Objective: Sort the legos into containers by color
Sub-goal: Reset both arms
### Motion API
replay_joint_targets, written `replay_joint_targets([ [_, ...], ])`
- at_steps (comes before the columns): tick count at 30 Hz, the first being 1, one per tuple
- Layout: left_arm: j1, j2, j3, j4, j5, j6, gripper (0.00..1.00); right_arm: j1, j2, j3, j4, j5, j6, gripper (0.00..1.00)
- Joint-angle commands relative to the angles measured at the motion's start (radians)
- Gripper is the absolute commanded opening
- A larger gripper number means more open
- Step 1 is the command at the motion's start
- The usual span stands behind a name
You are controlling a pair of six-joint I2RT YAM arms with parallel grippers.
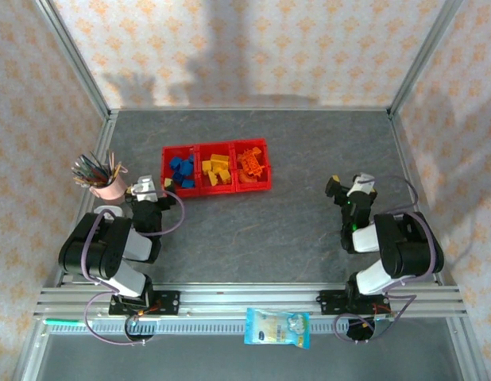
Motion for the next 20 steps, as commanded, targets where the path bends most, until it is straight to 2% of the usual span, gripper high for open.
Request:
replay_joint_targets([
  [1,0.041,-0.002,0.063,0.009,-0.017,-0.040,1.00,-0.006,-0.012,0.031,0.047,-0.010,-0.021,1.00],
  [2,0.047,-0.008,0.064,-0.009,-0.016,-0.048,1.00,-0.004,-0.006,0.016,0.096,-0.008,-0.027,1.00],
  [20,0.046,-0.004,0.063,0.002,-0.004,-0.039,1.00,-0.001,-0.010,0.023,0.071,-0.022,-0.033,1.00],
])
